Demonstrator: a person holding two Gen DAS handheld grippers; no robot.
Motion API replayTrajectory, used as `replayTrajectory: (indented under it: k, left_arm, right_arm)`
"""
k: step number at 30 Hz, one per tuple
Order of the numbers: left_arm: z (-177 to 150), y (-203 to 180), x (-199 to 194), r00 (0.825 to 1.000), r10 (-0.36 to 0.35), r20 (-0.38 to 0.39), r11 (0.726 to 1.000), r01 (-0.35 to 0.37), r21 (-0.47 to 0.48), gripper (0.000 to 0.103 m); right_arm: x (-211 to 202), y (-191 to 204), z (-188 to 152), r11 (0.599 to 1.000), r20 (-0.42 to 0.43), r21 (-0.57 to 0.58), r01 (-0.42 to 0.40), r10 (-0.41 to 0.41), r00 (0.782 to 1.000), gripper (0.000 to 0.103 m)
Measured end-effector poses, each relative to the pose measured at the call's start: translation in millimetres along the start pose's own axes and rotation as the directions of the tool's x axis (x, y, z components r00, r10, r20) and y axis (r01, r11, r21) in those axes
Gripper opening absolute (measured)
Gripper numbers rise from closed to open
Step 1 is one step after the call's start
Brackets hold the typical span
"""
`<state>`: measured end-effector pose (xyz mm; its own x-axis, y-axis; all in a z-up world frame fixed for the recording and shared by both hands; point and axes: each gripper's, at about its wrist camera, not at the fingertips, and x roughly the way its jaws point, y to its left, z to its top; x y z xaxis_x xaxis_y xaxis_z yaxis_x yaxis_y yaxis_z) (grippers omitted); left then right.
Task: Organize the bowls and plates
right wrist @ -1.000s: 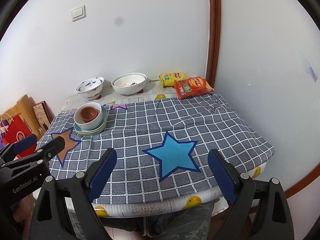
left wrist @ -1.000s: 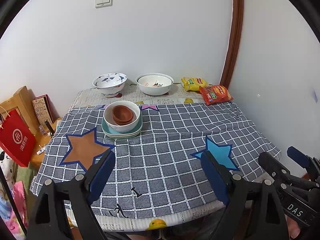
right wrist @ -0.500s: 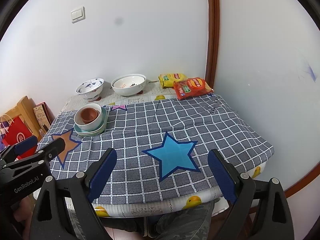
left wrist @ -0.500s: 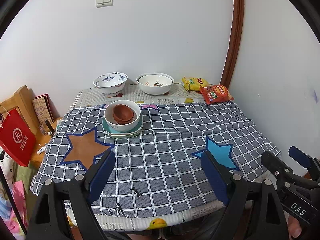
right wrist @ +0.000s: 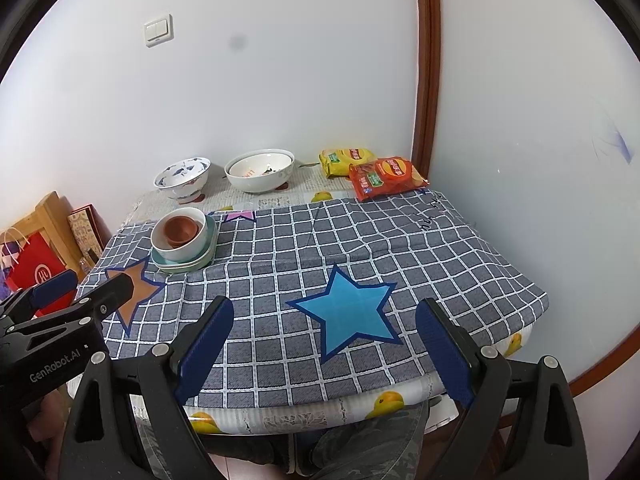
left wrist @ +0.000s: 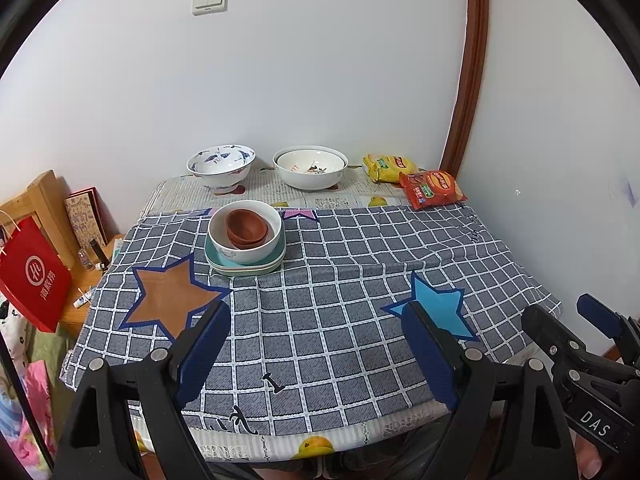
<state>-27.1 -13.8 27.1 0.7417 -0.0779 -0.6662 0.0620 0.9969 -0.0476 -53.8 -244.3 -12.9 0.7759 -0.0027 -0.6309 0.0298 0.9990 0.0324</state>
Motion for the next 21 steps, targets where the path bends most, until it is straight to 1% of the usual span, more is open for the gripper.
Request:
replayTrajectory:
  k: [21]
  left_arm:
    - [-0.1, -0.3, 0.0, 1.000, -0.001, 0.000, 1.000, 0.001, -0.001, 0.087]
  right_arm:
    - [-4.6, 1.9, 0.6, 1.000, 0.013, -0.004, -0.006, 0.006, 1.000, 0.091]
